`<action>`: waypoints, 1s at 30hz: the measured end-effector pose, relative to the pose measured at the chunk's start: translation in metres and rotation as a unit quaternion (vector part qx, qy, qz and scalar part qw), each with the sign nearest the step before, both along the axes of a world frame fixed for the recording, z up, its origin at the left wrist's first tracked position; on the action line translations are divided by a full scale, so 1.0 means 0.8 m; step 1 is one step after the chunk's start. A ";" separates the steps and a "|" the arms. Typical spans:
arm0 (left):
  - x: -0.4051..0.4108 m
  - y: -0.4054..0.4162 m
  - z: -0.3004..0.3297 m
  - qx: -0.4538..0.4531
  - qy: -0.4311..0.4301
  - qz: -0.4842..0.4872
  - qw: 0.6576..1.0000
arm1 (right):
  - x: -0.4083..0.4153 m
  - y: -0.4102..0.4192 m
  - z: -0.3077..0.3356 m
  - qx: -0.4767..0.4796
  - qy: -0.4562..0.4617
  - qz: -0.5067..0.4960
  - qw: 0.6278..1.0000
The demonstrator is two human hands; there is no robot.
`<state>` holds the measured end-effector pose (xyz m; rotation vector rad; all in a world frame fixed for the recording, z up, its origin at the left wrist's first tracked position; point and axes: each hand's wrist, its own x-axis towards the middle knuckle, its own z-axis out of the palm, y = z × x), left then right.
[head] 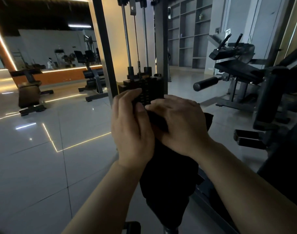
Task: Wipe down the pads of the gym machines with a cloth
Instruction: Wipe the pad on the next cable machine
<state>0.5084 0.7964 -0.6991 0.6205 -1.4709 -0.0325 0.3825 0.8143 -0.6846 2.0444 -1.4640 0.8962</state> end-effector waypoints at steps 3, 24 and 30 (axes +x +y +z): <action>-0.013 0.002 -0.005 -0.021 -0.040 -0.009 0.999 | 0.004 -0.002 0.003 -0.042 0.000 -0.001 0.999; -0.032 -0.025 -0.033 -0.087 -0.204 0.118 0.968 | -0.016 0.006 -0.162 -0.186 -0.411 0.032 0.892; -0.032 -0.026 -0.034 -0.110 -0.202 0.133 0.964 | -0.008 0.018 -0.274 -0.105 -0.486 0.088 0.863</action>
